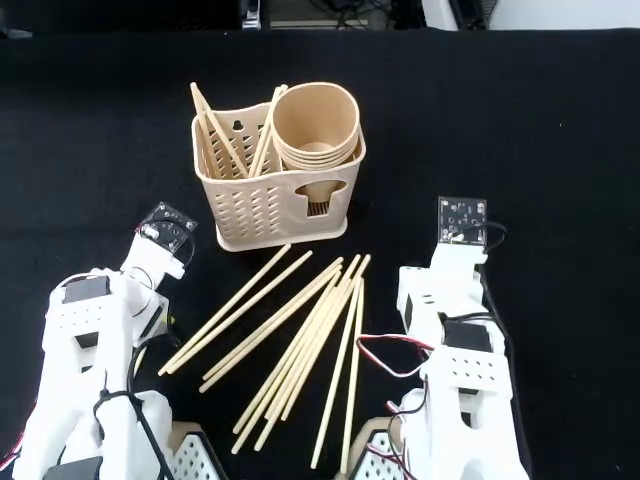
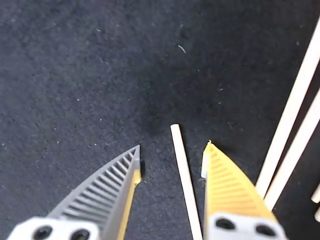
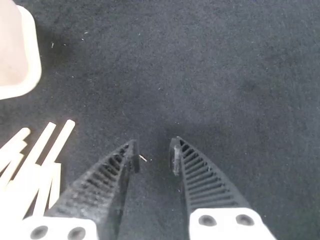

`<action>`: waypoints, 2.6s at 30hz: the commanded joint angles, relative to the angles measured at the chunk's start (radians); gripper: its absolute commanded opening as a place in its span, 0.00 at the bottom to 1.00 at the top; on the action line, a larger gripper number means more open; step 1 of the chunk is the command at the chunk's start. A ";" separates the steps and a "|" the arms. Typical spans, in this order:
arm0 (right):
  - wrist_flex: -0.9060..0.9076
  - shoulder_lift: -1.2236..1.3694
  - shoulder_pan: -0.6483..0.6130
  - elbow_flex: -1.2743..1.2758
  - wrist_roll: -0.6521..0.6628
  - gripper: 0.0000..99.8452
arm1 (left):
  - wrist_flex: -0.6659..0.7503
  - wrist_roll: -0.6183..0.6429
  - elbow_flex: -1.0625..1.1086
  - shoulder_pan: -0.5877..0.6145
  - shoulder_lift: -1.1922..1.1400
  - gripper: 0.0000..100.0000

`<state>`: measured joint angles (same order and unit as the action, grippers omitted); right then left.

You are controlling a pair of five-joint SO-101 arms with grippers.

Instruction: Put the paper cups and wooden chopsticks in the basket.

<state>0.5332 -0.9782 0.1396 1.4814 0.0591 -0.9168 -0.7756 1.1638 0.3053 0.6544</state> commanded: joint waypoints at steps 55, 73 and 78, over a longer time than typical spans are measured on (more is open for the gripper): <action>-0.020 -0.012 -0.006 -0.007 -0.006 0.12 | -0.008 0.302 -0.470 -0.579 -0.342 0.03; -0.021 -0.012 -0.011 -0.008 -0.006 0.12 | 0.061 0.302 -0.493 -0.725 -0.460 0.03; -0.021 -0.012 -0.011 -0.007 -0.006 0.12 | 0.058 0.304 -0.490 -0.723 -0.462 0.12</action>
<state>0.5332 -0.9782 0.1381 1.4814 0.0591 -0.8661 -0.4826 0.6774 -0.4143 0.1864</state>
